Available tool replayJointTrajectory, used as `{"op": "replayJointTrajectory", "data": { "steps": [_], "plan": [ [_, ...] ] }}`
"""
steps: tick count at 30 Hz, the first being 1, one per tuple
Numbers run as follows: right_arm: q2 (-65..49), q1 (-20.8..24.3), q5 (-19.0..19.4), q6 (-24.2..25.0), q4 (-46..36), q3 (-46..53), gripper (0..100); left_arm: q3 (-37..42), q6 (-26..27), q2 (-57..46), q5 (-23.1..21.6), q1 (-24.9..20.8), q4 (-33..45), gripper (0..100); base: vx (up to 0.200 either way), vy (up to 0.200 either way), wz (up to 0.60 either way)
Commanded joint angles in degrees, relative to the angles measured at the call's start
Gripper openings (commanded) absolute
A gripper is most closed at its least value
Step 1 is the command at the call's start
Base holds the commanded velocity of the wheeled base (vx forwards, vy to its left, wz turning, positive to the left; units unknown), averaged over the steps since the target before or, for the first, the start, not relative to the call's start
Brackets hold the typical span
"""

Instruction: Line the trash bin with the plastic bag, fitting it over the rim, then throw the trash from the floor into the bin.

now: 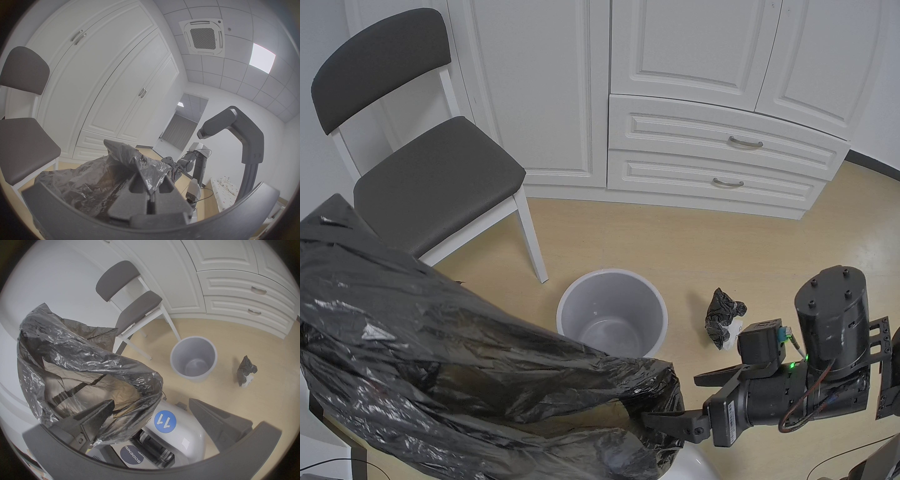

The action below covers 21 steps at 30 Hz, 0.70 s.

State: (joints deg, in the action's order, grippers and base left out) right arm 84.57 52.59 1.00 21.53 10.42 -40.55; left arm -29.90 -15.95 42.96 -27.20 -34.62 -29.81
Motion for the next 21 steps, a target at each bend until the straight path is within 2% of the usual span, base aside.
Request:
{"op": "replayJointTrajectory", "data": {
  "steps": [1, 9, 17, 21],
  "plan": [
    [3.41, 1.02, -0.03, 0.71, 2.32, 0.20, 100, 0.11, 0.04, -0.68, -0.14, -0.10, -0.08, 0, 0.000, 0.000, 0.00],
    [5.96, 2.17, -0.30, 4.84, 8.65, 1.00, 100, 0.28, 0.04, -0.51, -0.22, -0.62, -1.22, 0, 0.000, 0.000, 0.00],
    [10.44, 3.40, -0.82, 4.49, 10.58, 2.67, 100, 1.25, -0.14, -0.51, -0.14, -0.62, -4.56, 0, 0.000, 0.000, 0.00],
    [12.11, 3.57, -2.49, 4.66, 10.76, 2.23, 100, 1.51, -0.14, -0.51, -0.14, -0.62, -5.09, 0, 0.000, 0.000, 0.00]
  ]
}}
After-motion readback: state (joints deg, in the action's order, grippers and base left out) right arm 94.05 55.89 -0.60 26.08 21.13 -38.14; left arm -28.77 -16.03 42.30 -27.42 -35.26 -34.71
